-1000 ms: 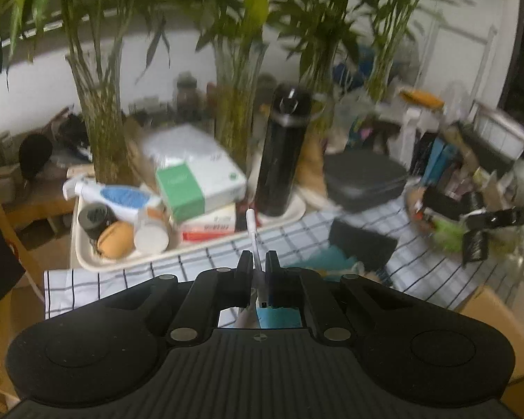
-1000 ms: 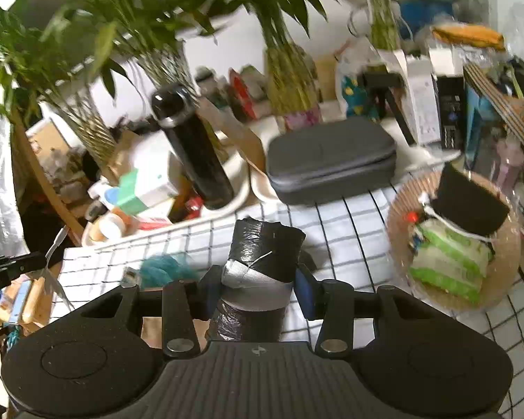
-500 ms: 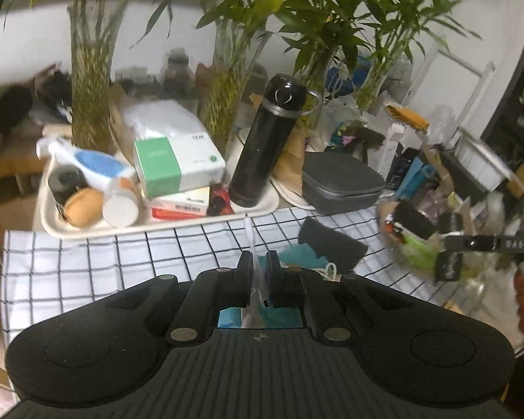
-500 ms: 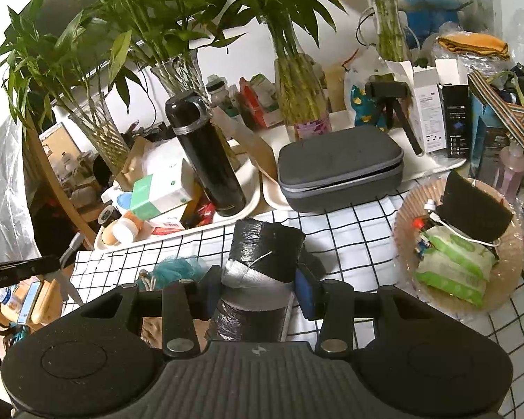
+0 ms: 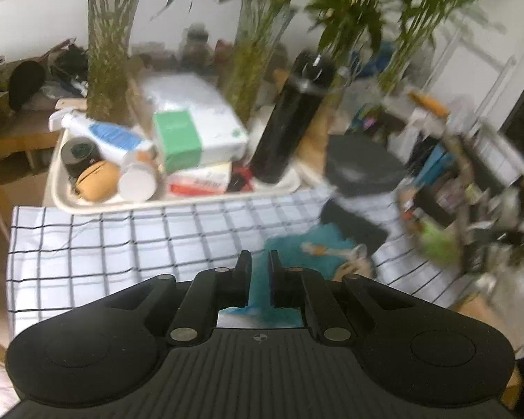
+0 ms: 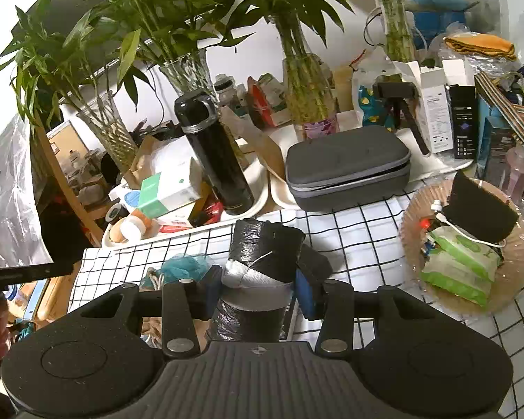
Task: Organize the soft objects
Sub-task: 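Carry the roll into the box and open the right gripper while the left holds the packet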
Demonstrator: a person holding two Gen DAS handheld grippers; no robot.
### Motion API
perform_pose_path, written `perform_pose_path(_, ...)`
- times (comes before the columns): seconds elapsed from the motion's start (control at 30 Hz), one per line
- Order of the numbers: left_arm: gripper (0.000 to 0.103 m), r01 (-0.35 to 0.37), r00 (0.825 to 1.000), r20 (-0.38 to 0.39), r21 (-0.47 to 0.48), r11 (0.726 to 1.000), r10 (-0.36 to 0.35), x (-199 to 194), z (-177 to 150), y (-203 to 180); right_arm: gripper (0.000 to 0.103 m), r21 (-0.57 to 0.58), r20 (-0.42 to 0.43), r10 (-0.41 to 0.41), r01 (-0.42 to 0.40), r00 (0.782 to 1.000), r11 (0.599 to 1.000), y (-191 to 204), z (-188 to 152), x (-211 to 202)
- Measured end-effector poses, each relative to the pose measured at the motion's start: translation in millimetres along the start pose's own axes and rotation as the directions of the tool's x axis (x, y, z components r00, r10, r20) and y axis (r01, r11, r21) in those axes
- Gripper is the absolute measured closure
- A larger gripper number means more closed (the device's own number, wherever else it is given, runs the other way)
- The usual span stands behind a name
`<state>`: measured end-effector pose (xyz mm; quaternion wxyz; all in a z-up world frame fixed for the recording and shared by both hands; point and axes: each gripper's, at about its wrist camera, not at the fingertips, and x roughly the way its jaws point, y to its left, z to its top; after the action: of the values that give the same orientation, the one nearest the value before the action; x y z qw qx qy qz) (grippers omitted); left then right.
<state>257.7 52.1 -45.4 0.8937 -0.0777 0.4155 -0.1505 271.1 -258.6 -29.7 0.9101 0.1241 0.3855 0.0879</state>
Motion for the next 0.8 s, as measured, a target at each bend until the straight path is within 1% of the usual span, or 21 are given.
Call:
perform_pose_path(0.07, 0.081, -0.042, 0.997, -0.062, 0.026, 0.999, 0.043, 17.5, -2.8, 3.4, 0.056, -0.007, -0.001, 0.007, -0.007, 1.0, 1.0, 2.2, 0.5, 0.4)
perform_pose_path(0.1, 0.074, -0.059, 0.994, -0.093, 0.034, 0.998, 0.061, 26.2, -5.2, 5.6, 0.056, -0.01, -0.002, 0.01, -0.01, 1.0, 1.0, 3.7, 0.5, 1.0)
perform_pose_path(0.13, 0.071, -0.066, 0.991, -0.118, 0.035, 0.997, 0.07, 33.4, -7.0, 8.4, 0.056, -0.012, -0.005, 0.014, -0.014, 1.0, 1.0, 5.0, 0.8, 1.4)
perform_pose_path(0.2, 0.067, -0.073, 0.98, -0.186, 0.015, 0.997, 0.074, 50.5, -11.1, 15.4, 0.056, -0.018, -0.01, 0.025, -0.025, 1.0, 1.0, 8.0, 1.2, 2.7)
perform_pose_path(0.3, 0.056, -0.076, 0.964, -0.258, -0.057, 0.996, 0.059, 69.0, -18.6, 27.6, 0.056, -0.028, -0.012, 0.036, -0.037, 0.999, 0.999, 12.3, 2.0, 3.0)
perform_pose_path(0.43, 0.054, -0.061, 0.946, -0.323, -0.146, 0.987, 0.01, 88.1, -25.7, 33.6, 0.056, -0.043, -0.012, 0.064, -0.065, 0.998, 0.997, 17.9, 2.9, 2.6)
perform_pose_path(0.53, 0.054, -0.06, 0.94, -0.341, -0.204, 0.977, -0.014, 98.0, -28.6, 37.7, 0.056, -0.048, -0.017, 0.076, -0.076, 0.997, 0.996, 18.9, 2.6, 2.7)
perform_pose_path(0.6, 0.054, -0.064, 0.937, -0.349, -0.23, 0.971, -0.021, 103.3, -29.7, 40.9, 0.056, -0.044, -0.02, 0.098, -0.099, 0.995, 0.994, 17.7, 2.8, 1.0)
perform_pose_path(0.63, 0.055, -0.072, 0.935, -0.353, -0.243, 0.967, -0.02, 105.3, -29.8, 42.7, 0.056, -0.041, -0.022, 0.119, -0.12, 0.993, 0.992, 17.1, 3.0, -0.9)
perform_pose_path(0.7, 0.055, -0.087, 0.934, -0.357, -0.268, 0.959, -0.015, 110.4, -31.4, 48.6, 0.056, -0.051, -0.04, 0.189, -0.191, 0.981, 0.98, 16.8, 3.0, -4.4)
perform_pose_path(0.8, 0.055, -0.097, 0.931, -0.365, -0.308, 0.946, -0.023, 116.6, -34.6, 55.2, 0.056, -0.097, -0.067, 0.295, -0.3, 0.953, 0.949, 22.2, 0.5, -10.4)
